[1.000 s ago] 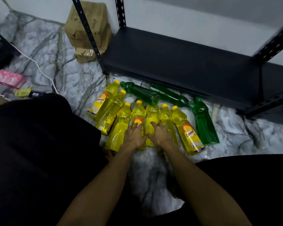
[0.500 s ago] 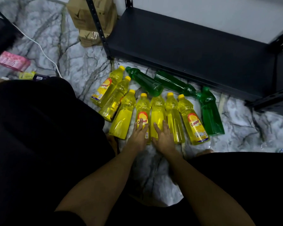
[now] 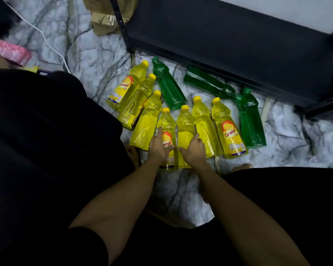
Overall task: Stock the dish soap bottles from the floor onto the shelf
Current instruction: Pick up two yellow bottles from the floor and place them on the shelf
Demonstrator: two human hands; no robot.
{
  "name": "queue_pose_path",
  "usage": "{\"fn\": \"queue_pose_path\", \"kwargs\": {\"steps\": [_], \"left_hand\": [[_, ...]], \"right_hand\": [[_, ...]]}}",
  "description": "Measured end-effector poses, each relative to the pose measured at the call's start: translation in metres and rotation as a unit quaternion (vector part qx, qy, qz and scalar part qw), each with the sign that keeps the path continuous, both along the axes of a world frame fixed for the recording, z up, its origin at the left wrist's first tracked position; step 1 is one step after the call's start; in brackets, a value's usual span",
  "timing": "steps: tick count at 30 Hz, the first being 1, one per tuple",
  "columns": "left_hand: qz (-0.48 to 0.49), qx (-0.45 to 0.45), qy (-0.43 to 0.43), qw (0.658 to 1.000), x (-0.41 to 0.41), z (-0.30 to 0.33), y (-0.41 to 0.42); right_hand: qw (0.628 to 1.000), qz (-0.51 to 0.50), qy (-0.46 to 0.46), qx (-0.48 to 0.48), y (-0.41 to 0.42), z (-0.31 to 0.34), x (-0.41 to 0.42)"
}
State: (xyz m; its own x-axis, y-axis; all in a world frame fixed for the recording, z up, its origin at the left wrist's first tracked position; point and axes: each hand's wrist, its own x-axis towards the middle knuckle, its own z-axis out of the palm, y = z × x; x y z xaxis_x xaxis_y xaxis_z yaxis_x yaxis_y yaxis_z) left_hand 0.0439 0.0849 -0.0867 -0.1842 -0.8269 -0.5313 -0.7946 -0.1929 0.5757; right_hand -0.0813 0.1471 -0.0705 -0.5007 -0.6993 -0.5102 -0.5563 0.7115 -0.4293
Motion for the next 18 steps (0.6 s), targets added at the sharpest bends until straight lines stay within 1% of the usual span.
{"fn": "queue_pose_path", "kwargs": {"steps": [3, 6, 8, 11, 12, 13, 14, 15, 16, 18], "left_hand": [[0.009, 0.011, 0.005, 1.0, 0.002, 0.0, -0.004], [0.02, 0.021, 0.016, 0.999, 0.005, -0.001, -0.006], [0.019, 0.033, 0.023, 0.999, 0.006, 0.0, -0.006], [0.009, 0.025, 0.013, 1.0, 0.009, -0.002, -0.008], [0.009, 0.026, 0.014, 1.0, 0.009, -0.002, -0.008], [0.007, 0.027, 0.012, 1.0, 0.009, -0.002, -0.007], [0.005, 0.029, 0.012, 0.999, 0.008, -0.001, -0.007], [0.004, 0.03, 0.009, 1.0, 0.007, -0.001, -0.007], [0.006, 0.029, 0.01, 1.0, 0.007, -0.001, -0.008], [0.015, 0.036, 0.012, 0.999, 0.007, -0.002, -0.009]], "right_hand": [[0.997, -0.016, -0.071, 0.024, -0.004, -0.005, -0.016], [0.993, -0.031, -0.112, 0.034, -0.008, -0.008, -0.018], [0.994, -0.054, -0.094, 0.019, -0.006, -0.008, -0.006], [0.998, -0.069, -0.015, 0.001, -0.003, -0.012, 0.006], [0.998, -0.069, -0.003, -0.003, -0.003, -0.012, 0.003], [0.998, -0.067, -0.009, 0.0, -0.004, -0.015, -0.002], [0.997, -0.065, -0.034, 0.0, -0.005, -0.017, -0.008], [0.994, -0.081, -0.078, -0.005, -0.004, -0.017, -0.014], [0.985, -0.11, -0.134, -0.021, -0.001, -0.018, -0.018], [0.955, -0.176, -0.237, -0.028, 0.007, -0.023, -0.023]]}}
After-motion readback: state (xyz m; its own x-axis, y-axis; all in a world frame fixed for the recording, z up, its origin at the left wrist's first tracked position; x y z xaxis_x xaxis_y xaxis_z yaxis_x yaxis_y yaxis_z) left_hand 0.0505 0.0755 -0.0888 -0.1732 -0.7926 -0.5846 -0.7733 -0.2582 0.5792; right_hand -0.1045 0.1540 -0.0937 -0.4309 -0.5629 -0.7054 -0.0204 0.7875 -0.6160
